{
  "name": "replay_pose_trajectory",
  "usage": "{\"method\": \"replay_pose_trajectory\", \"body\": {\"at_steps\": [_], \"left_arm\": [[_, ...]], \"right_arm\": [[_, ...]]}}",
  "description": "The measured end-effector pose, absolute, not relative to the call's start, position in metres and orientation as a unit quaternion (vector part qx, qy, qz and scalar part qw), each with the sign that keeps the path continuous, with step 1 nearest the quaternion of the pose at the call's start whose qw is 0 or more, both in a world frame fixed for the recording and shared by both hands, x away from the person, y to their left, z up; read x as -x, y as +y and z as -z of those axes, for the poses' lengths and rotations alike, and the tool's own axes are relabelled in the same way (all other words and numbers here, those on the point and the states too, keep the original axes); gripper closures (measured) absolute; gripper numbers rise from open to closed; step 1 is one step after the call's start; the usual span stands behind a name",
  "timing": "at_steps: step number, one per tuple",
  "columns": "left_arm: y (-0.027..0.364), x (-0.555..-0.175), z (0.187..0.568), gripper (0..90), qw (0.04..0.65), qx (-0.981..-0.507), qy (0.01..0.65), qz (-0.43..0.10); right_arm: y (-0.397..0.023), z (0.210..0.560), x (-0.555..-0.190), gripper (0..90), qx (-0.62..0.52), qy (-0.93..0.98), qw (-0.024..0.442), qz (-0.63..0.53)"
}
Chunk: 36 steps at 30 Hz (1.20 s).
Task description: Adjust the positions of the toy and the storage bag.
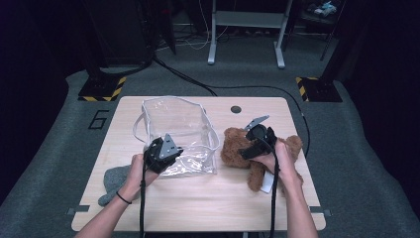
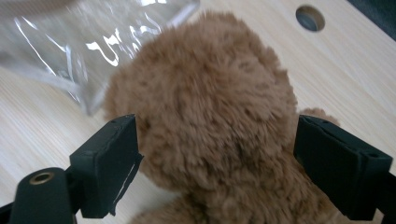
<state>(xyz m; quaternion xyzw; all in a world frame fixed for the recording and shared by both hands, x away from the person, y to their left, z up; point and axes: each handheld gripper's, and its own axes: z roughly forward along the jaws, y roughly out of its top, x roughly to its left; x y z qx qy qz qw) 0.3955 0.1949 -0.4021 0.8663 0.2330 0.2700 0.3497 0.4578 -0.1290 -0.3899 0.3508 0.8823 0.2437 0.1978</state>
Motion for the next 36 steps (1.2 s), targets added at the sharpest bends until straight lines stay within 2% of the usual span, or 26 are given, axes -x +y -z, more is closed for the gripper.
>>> {"method": "replay_pose_trajectory", "body": {"at_steps": [13,21,25,32,36], "left_arm": [[0.196,-0.395,0.402,87.7,0.348,-0.868,0.231,-0.269],[0.196,-0.394,0.402,87.6,0.349,-0.867,0.231,-0.269],[0.197,-0.394,0.402,87.7,0.349,-0.868,0.231,-0.268],[0.197,-0.394,0.401,87.7,0.347,-0.869,0.229,-0.269],[0.197,-0.394,0.401,87.6,0.347,-0.869,0.229,-0.269]], "right_arm": [[-0.137,0.419,-0.476,14.7,-0.329,0.908,0.201,-0.164],[-0.119,0.429,-0.483,24.7,-0.301,0.927,0.193,-0.117],[-0.115,0.434,-0.485,34.5,-0.291,0.932,0.199,-0.090],[-0.123,0.432,-0.481,64.1,-0.311,0.917,0.217,-0.125],[-0.133,0.428,-0.480,70.5,-0.337,0.901,0.218,-0.164]]}}
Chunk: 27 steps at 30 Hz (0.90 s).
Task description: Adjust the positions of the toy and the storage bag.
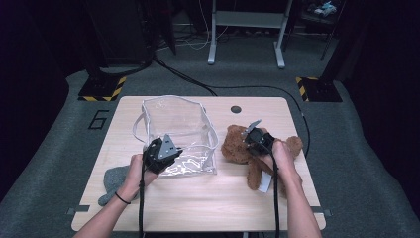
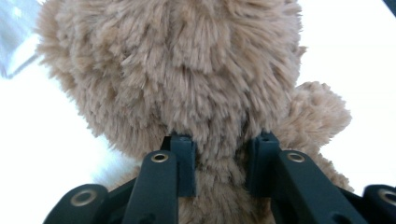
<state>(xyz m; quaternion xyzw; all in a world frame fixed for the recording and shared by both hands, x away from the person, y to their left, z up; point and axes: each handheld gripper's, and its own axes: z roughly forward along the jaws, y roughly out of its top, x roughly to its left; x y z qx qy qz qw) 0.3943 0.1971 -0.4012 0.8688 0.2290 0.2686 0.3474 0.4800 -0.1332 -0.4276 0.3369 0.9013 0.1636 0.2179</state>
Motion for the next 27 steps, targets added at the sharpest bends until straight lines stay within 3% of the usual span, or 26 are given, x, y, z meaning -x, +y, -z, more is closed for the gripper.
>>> {"method": "replay_pose_trajectory", "body": {"at_steps": [27], "left_arm": [[0.197,-0.395,0.400,87.6,0.347,-0.869,0.230,-0.268]], "right_arm": [[-0.155,0.381,-0.487,74.0,-0.442,0.801,0.208,-0.346]]}}
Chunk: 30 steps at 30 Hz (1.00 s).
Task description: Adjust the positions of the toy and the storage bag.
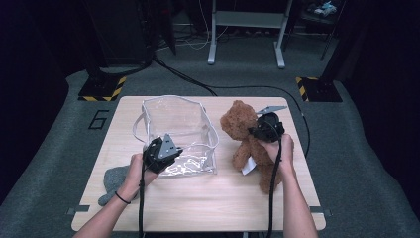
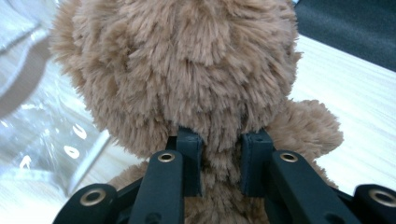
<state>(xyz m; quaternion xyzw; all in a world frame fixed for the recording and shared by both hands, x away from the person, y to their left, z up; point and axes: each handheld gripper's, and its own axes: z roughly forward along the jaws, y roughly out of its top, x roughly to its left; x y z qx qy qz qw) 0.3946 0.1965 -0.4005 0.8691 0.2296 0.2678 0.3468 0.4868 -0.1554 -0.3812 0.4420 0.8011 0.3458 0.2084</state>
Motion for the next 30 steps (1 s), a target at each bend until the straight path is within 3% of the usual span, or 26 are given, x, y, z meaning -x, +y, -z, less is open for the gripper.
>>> {"method": "replay_pose_trajectory", "body": {"at_steps": [30], "left_arm": [[0.196,-0.396,0.400,87.6,0.347,-0.871,0.227,-0.263]], "right_arm": [[-0.147,0.333,-0.492,75.8,-0.440,0.734,0.235,-0.461]]}}
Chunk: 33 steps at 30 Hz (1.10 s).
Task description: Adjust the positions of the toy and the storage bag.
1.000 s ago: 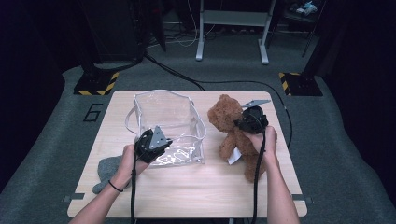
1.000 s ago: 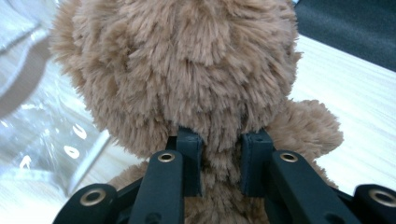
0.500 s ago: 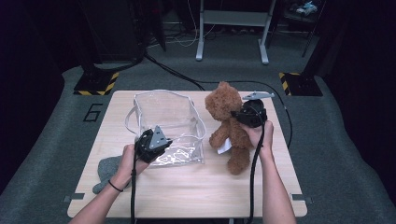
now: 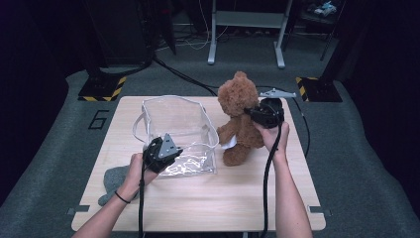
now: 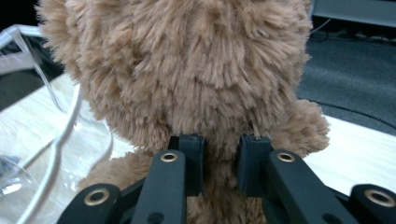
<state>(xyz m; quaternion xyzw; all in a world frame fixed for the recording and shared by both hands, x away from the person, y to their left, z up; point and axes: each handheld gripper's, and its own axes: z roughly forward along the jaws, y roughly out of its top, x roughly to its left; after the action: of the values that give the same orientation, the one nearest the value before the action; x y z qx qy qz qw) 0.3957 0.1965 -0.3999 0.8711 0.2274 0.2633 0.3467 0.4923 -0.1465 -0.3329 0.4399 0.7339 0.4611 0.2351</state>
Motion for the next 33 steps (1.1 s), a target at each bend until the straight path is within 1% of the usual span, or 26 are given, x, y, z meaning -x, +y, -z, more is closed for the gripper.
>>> {"method": "replay_pose_trajectory", "body": {"at_steps": [7,11,21,33], "left_arm": [[0.196,-0.396,0.400,87.6,0.345,-0.872,0.226,-0.262],[0.196,-0.396,0.400,87.6,0.346,-0.871,0.228,-0.264],[0.195,-0.396,0.400,87.6,0.345,-0.871,0.230,-0.265],[0.195,-0.396,0.400,87.5,0.345,-0.871,0.231,-0.265]], "right_arm": [[-0.143,0.315,-0.491,76.2,-0.434,0.719,0.249,-0.482],[-0.144,0.304,-0.490,76.3,-0.431,0.711,0.249,-0.496],[-0.139,0.262,-0.481,76.4,-0.409,0.696,0.261,-0.530],[-0.130,0.225,-0.475,76.4,-0.385,0.684,0.267,-0.559]]}}
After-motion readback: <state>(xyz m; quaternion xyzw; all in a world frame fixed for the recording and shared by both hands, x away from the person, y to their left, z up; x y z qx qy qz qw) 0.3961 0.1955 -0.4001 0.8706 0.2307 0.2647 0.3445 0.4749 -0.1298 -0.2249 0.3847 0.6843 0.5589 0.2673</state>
